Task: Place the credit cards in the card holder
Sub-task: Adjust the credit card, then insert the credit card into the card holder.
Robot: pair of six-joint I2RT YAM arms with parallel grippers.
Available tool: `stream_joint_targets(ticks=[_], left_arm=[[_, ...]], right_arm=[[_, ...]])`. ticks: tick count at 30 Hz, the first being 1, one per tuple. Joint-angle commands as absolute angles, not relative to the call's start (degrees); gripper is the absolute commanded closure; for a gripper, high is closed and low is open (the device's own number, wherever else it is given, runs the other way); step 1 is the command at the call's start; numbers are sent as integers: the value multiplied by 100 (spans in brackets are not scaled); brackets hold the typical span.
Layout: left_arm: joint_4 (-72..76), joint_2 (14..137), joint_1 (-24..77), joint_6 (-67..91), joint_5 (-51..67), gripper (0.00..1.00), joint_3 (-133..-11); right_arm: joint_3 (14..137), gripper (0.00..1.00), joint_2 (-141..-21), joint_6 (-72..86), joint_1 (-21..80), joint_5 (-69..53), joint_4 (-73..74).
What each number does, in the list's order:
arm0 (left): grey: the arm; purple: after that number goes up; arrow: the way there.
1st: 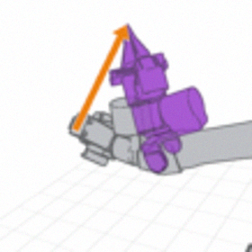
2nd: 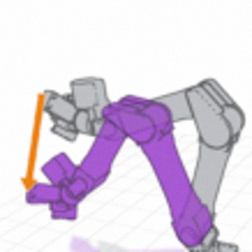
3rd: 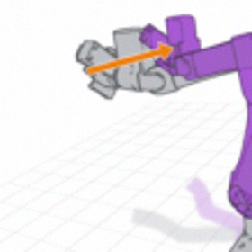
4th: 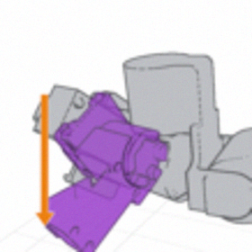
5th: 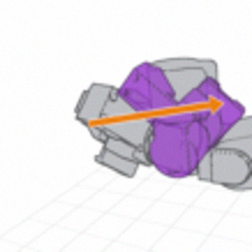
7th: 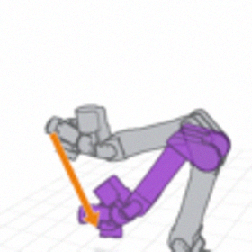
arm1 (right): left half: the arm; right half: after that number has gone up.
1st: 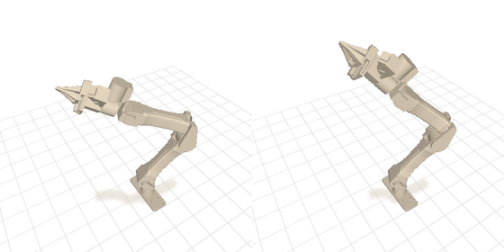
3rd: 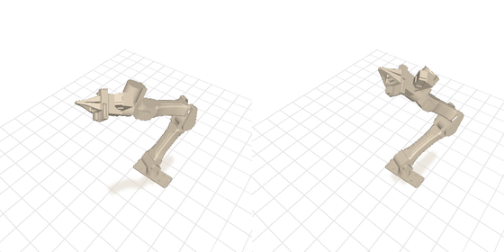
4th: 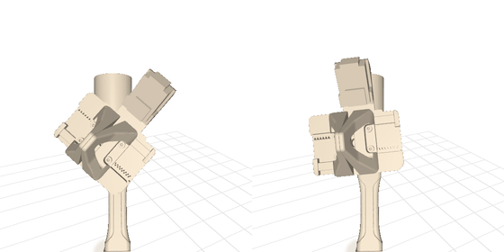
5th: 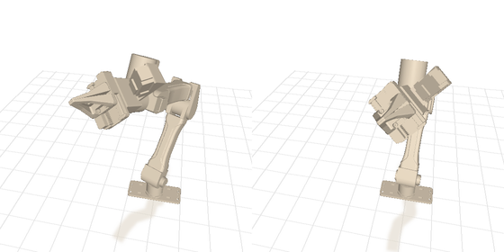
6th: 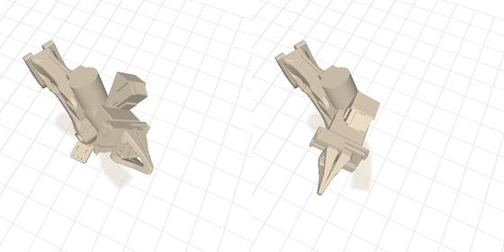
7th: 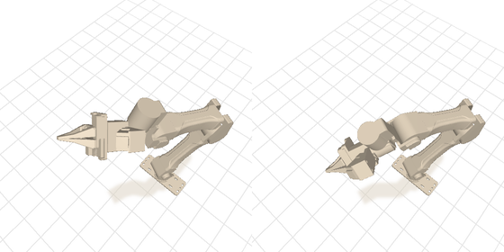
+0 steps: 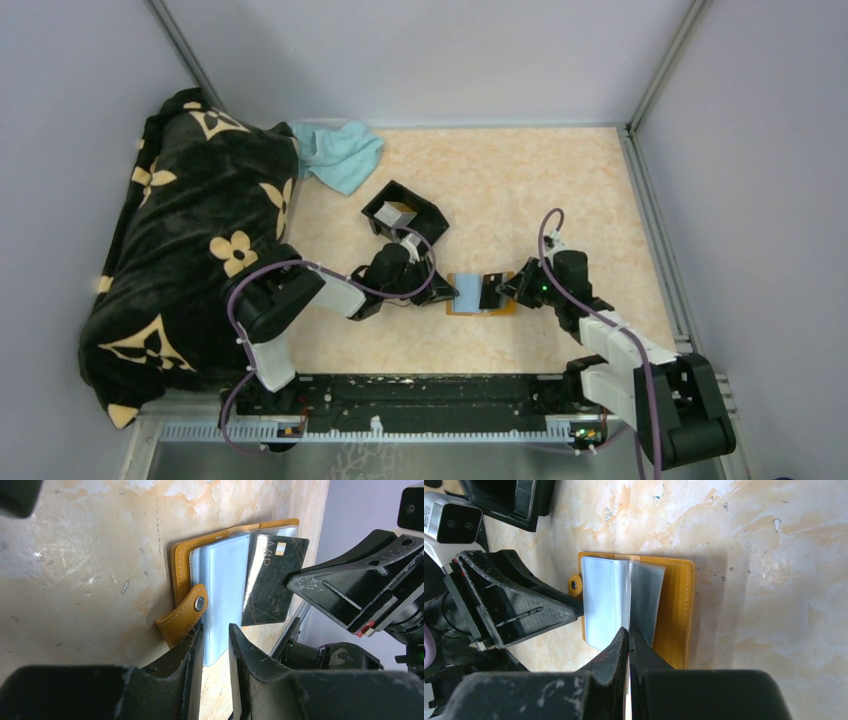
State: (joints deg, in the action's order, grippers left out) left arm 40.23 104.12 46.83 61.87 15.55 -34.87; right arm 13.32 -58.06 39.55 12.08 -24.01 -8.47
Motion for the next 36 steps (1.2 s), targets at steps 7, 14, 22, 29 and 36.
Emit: stream_joint_targets(ticks=[7,14,22,29,36], left_arm=[[3779,10430,4737,6041,1421,69,-3656],[3747,10467,4746,6028,1430,69,-3696],[3637,10502,4749,5970,1419,73,-3742],[3459,10468,4752,5869,1320,74,-3789],[3341,10502,4754,5803,1297,74,-3892]], right_arm=[[1570,100,-6199,3827,1136,-2600,-1255],[1538,100,-6451,3826,1137,-2684,-1459],[1434,100,-6639,3797,1143,-2731,-1624],[1400,100,-6756,3705,1142,-2855,-1623],[1330,100,-6709,3675,1141,-2914,-1543]])
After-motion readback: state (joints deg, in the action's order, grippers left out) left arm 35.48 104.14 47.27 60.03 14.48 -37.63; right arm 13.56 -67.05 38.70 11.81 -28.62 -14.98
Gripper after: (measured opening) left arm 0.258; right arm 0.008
